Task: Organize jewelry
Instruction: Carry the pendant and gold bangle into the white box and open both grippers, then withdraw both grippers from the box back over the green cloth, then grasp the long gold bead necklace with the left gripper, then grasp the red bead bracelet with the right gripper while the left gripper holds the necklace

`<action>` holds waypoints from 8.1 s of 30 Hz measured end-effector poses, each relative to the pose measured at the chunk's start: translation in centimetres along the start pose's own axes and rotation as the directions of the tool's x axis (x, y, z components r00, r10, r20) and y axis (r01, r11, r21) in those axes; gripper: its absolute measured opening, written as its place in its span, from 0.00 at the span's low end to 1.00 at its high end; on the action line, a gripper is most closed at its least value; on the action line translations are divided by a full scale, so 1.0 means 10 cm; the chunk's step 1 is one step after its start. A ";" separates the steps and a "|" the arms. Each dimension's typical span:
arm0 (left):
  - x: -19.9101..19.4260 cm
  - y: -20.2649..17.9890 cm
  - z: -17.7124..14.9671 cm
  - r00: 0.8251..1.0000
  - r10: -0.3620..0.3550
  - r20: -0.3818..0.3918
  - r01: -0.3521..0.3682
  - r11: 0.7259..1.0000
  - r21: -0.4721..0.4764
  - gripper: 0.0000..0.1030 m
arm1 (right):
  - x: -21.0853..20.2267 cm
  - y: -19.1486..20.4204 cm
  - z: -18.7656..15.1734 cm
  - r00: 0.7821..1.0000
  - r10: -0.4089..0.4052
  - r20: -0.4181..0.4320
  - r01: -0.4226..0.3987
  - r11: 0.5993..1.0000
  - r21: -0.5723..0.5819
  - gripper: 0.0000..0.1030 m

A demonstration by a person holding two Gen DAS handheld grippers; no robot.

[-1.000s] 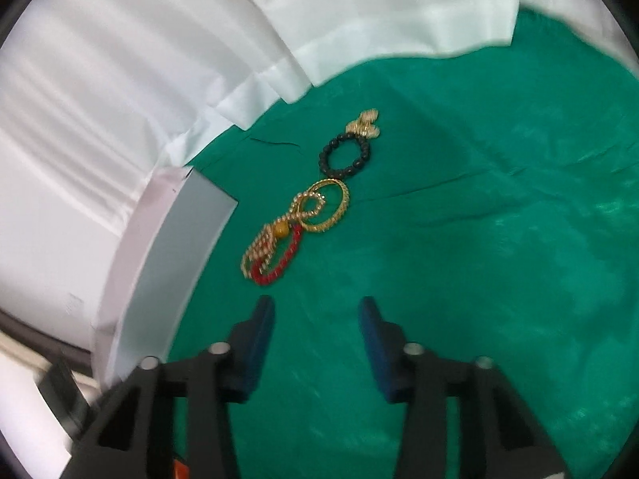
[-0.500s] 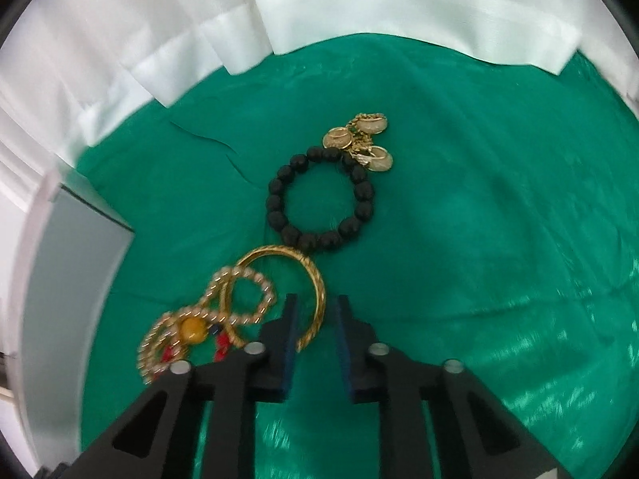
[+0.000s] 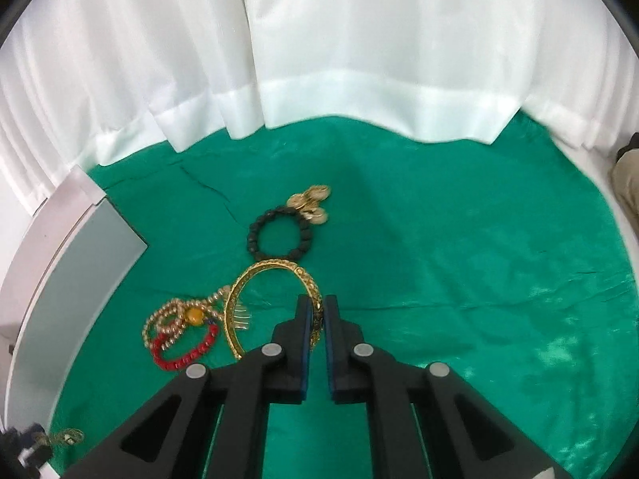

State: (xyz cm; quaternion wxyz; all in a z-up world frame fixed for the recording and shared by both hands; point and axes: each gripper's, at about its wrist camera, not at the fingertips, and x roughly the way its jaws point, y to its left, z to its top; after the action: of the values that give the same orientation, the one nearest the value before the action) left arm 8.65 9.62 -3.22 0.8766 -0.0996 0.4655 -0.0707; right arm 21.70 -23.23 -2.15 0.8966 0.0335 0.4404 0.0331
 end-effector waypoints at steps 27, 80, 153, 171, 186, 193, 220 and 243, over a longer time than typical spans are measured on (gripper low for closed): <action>-0.75 -0.09 0.20 0.996 -0.063 0.070 0.066 0.997 -0.043 0.34 | -0.90 0.48 -0.26 0.945 0.325 0.040 -0.322 0.945 -0.059 0.06; -0.13 2.83 1.00 0.937 0.338 -0.093 -0.349 0.876 -0.334 0.39 | 0.49 3.78 0.09 0.862 0.451 -0.233 -0.507 0.774 -0.378 0.09; 0.99 -0.16 -0.30 0.968 0.249 0.009 -0.249 0.968 0.028 1.00 | -0.15 -0.53 -1.68 0.987 -0.151 0.055 0.151 0.989 0.001 0.82; 0.74 -0.42 0.36 0.998 0.052 -0.026 -0.049 0.992 0.118 0.99 | -0.15 -0.53 -1.68 0.987 -0.150 0.054 0.151 0.989 0.002 0.82; 1.94 -1.03 1.13 0.987 0.127 -0.099 -0.083 0.928 0.363 0.44 | -0.15 -0.53 -1.67 0.987 -0.150 0.054 0.150 0.989 0.003 0.82; 1.69 -0.85 1.18 0.994 0.012 -0.110 0.017 0.965 0.263 0.05 | -0.15 -0.53 -1.67 0.987 -0.150 0.054 0.150 0.989 0.003 0.82; -0.69 -0.22 0.77 0.964 -0.223 0.148 0.216 0.975 0.057 0.05 | -0.14 -0.53 -1.68 0.987 -0.149 0.054 0.149 0.989 0.005 0.82; -0.64 0.18 0.43 0.982 -0.138 0.128 0.143 0.989 -0.030 0.05 | 1.08 1.29 -0.12 0.960 0.189 -0.206 -0.271 0.814 -0.514 0.20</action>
State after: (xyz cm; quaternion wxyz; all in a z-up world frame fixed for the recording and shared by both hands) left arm 8.72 13.23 3.87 0.8947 -0.1537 0.4027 -0.1168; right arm 26.95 -9.38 -10.21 0.8247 -0.1684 0.4699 0.2659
